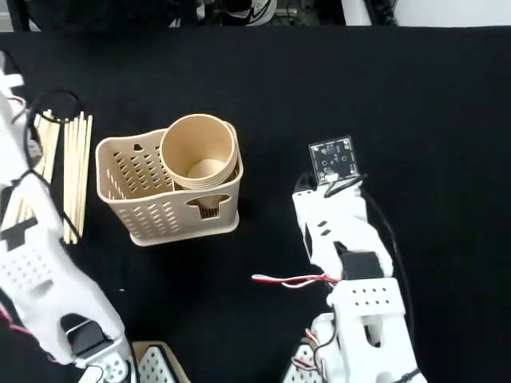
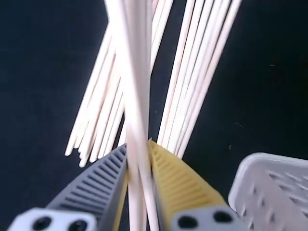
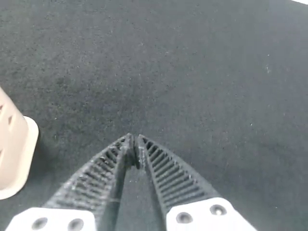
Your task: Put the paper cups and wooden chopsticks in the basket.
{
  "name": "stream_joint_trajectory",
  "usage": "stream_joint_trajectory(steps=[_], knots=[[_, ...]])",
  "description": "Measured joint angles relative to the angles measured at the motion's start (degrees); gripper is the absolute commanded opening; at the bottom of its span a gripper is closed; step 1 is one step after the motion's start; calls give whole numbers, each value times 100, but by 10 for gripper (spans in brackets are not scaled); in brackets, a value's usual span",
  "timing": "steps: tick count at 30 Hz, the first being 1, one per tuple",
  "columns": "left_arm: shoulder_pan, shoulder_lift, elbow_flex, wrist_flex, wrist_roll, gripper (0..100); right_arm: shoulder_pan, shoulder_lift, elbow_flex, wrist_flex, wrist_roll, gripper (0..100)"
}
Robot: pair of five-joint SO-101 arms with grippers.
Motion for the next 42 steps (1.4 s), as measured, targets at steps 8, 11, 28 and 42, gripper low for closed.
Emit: stream_joint_trajectory(steps=[8,11,28,42], knots=[[0,-1090,237,-176,9,27,0,0,0,0,0,13],[0,-1240,237,-325,132,27,0,0,0,0,0,13],[88,-2180,246,-818,571,27,0,0,0,0,0,13],[88,-4220,246,-1011,914,27,0,0,0,0,0,13]])
